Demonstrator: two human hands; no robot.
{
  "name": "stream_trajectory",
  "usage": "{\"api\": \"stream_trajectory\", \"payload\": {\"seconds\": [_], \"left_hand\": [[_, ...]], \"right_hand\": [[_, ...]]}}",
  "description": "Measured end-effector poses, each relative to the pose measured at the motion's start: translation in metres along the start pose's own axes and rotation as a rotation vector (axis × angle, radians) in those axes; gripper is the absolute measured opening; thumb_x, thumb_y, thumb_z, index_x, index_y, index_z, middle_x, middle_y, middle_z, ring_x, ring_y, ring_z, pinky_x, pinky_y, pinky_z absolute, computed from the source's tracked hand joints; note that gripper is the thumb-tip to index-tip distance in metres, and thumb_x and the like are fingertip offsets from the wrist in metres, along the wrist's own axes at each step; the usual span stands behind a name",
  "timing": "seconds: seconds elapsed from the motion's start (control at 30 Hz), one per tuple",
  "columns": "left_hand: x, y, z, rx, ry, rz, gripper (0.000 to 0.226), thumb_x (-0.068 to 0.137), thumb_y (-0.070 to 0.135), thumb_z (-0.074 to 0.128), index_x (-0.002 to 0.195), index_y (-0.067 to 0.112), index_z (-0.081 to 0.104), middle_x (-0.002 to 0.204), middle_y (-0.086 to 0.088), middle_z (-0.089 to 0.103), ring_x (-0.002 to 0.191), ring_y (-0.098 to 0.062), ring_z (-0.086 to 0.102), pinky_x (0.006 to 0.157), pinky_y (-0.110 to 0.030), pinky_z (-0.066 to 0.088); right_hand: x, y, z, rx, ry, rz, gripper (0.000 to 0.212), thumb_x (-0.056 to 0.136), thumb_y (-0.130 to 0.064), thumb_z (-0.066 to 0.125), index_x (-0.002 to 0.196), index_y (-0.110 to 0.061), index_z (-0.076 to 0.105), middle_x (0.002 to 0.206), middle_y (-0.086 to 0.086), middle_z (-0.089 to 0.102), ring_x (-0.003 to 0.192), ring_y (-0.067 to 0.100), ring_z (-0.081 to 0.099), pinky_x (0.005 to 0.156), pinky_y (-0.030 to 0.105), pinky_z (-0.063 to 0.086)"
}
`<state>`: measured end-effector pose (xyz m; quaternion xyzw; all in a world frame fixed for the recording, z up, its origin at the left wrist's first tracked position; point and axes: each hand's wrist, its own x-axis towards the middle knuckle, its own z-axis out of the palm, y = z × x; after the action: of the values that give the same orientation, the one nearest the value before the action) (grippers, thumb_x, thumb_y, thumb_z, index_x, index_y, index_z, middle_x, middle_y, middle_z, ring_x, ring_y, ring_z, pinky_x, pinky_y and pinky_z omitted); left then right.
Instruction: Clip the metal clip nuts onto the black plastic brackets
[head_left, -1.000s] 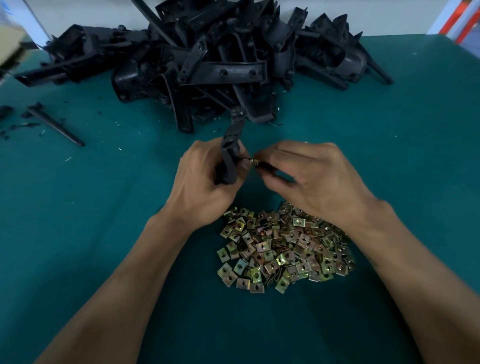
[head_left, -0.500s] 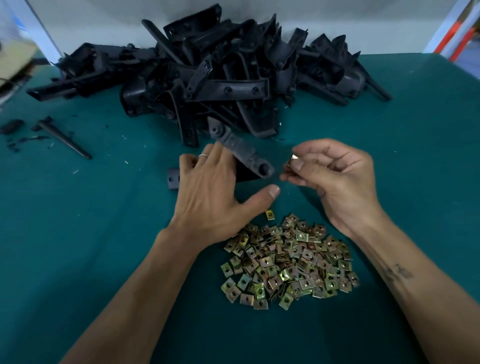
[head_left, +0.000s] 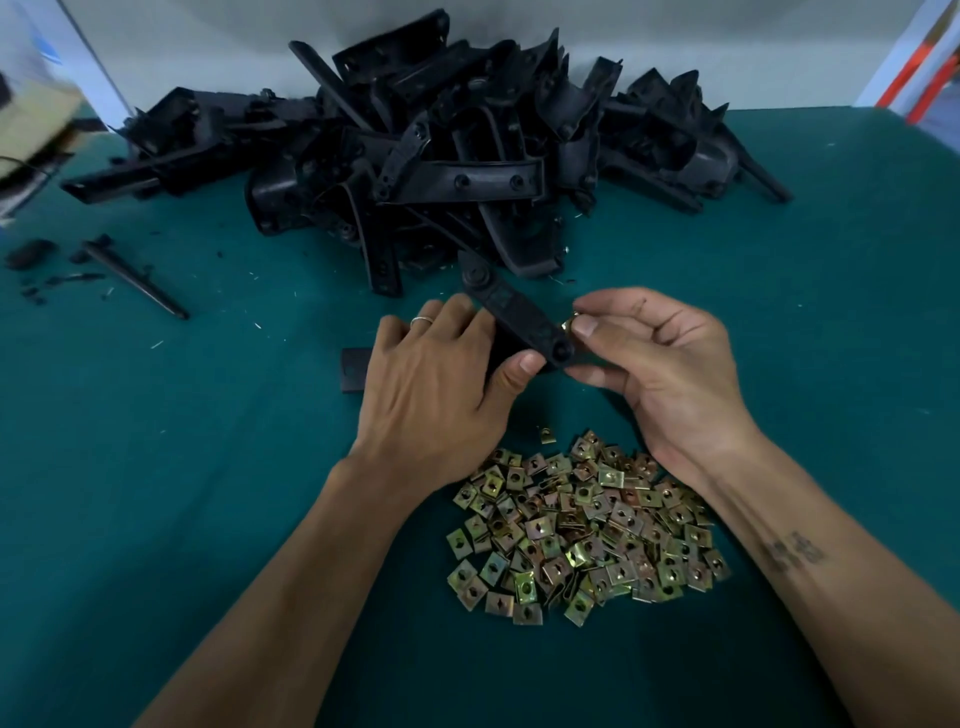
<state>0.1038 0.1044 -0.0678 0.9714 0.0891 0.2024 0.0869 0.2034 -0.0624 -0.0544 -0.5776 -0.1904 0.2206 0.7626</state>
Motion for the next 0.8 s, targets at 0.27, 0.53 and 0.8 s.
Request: {"api": "stream_trajectory", "payload": {"seconds": [0.27, 0.53, 0.8], "left_hand": [[0.0003, 0.0003, 0.0017, -0.053, 0.032, 0.019, 0.053, 0.104, 0.060, 0.019, 0.116, 0.026, 0.059, 0.108, 0.003, 0.057, 0.096, -0.023, 0.051, 0.079, -0.041, 0.034], [0.0009, -0.0020, 0.0023, -0.024, -0.017, -0.011, 0.054, 0.101, 0.064, 0.021, 0.121, 0.033, 0.060, 0.108, 0.006, 0.057, 0.098, -0.020, 0.051, 0.083, -0.039, 0.034], [0.0016, -0.0013, 0.0008, 0.015, -0.028, -0.044, 0.058, 0.099, 0.065, 0.017, 0.124, 0.034, 0.058, 0.109, 0.006, 0.057, 0.101, -0.020, 0.051, 0.086, -0.041, 0.036]], "right_hand": [[-0.0010, 0.0006, 0.0045, -0.062, 0.015, -0.071, 0.013, 0.082, 0.002, 0.076, 0.090, -0.009, 0.075, 0.078, 0.004, 0.078, 0.074, 0.014, 0.073, 0.068, 0.022, 0.056], [0.0003, 0.0034, 0.0025, -0.134, 0.007, -0.107, 0.015, 0.080, -0.002, 0.080, 0.084, -0.017, 0.080, 0.082, 0.005, 0.078, 0.076, 0.013, 0.072, 0.075, 0.022, 0.057], [-0.0006, 0.0054, 0.0072, -0.193, -0.003, -0.142, 0.018, 0.086, 0.001, 0.076, 0.084, -0.017, 0.077, 0.089, 0.003, 0.080, 0.082, 0.013, 0.074, 0.078, 0.024, 0.059]]}}
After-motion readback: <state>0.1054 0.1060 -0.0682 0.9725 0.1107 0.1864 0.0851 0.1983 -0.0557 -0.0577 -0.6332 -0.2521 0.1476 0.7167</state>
